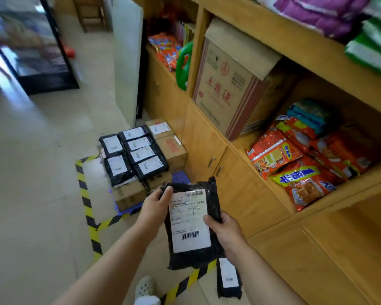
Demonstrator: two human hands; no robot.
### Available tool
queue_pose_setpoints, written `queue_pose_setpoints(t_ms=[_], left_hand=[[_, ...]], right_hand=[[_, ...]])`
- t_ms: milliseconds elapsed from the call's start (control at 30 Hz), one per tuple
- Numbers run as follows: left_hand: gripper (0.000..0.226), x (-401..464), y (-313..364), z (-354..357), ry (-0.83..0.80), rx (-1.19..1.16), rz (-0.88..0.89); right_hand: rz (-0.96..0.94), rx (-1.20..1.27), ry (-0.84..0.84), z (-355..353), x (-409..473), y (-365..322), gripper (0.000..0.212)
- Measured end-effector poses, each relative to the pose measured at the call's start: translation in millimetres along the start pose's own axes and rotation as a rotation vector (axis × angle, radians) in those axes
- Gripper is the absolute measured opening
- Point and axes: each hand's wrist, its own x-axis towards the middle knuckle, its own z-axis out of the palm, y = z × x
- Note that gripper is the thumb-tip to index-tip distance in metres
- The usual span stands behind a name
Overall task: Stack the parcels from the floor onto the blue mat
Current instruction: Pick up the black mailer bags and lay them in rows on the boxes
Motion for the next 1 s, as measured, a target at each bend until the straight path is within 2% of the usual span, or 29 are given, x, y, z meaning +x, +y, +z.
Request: queue_pose_setpoints(t_ms=[200, 300, 367, 467, 667, 800, 1000], left_hand=[[0.044, -31.2, 12.4, -53.8, 0.113, -0.096, -0.011], [0.033, -42.4, 5.6, -78.8, 0.048, -0.043, -0.019], [0.034, -51.1, -3.6, -96.2, -0.005, 0.028, -0.034], [0.032, -60.1, -12.0, -121.2, -0.049, 0.001, -0.059], [0.024, -44.7, -12.9, -188.9, 0.001, -0.067, -0.072], [0.018, -25.2, -1.3, -251.3, 0.054, -0.076, -0.058], [0.014, 16.0, 21.6, -348.2, 0.099, -0.035, -0.036]], right_hand=[[-0.057, -0.029, -0.115, 36.6, -32.3, -29.6, 0.01], [-0.09, -0.015, -0.106, 58.6, -38.9, -43.9, 0.018], [-0.094, -0.008, -0.095, 75.5, -38.3, -48.7, 0.023], [-0.08, -0.01, -0.101, 103.8, -34.5, -54.1, 0.019], [-0.059, -0.028, -0.095, 180.1, -25.8, -62.7, 0.006], [-0.012, -0.019, -0.055, 250.1, -20.5, -70.6, 0.015], [0.026, 0.062, 0.016, 356.9, -13.5, -89.2, 0.018]])
